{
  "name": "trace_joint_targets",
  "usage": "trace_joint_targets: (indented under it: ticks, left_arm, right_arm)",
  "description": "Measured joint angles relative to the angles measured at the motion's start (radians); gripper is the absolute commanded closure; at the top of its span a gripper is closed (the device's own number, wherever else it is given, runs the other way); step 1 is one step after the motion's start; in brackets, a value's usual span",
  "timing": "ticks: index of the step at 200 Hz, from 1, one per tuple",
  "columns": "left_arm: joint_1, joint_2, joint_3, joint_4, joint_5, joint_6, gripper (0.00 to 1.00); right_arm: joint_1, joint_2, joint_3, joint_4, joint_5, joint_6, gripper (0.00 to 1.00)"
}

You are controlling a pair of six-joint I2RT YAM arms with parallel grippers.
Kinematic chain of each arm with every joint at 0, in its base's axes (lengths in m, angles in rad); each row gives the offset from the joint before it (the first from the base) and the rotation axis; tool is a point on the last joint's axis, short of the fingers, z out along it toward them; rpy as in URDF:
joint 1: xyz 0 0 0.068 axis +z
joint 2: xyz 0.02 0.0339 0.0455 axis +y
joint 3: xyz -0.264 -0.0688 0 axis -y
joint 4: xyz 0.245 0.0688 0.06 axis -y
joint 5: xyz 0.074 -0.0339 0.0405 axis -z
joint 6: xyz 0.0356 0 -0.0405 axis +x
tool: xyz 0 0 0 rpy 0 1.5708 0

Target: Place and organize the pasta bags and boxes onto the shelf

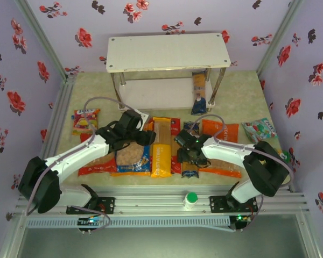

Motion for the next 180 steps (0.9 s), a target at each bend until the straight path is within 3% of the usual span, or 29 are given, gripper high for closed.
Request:
trace_joint_targets:
  ticks: [59,119,153,180]
  left_arm:
    - [0.018,0.000,0.000,0.000,0.002,0.000,0.32]
    - [0.027,0.000,0.000,0.000,0.002,0.000,0.32]
    - [0.031,0.000,0.000,0.002,0.002,0.000,0.33]
    - [0.039,0.000,0.000,0.003,0.002,0.000,0.33]
  right_arm:
    - [-0.005,0.040,0.016,0.000,-0.003,0.000,0.19]
    - [-0.049,0.005,-0.029,0.029,-0.015,0.015,0.41]
    - [-0.060,-0.003,-0.037,0.023,-0.013,0.014,0.65]
    - [-0.064,-0.005,-0.033,0.035,-0.023,0.015,0.73]
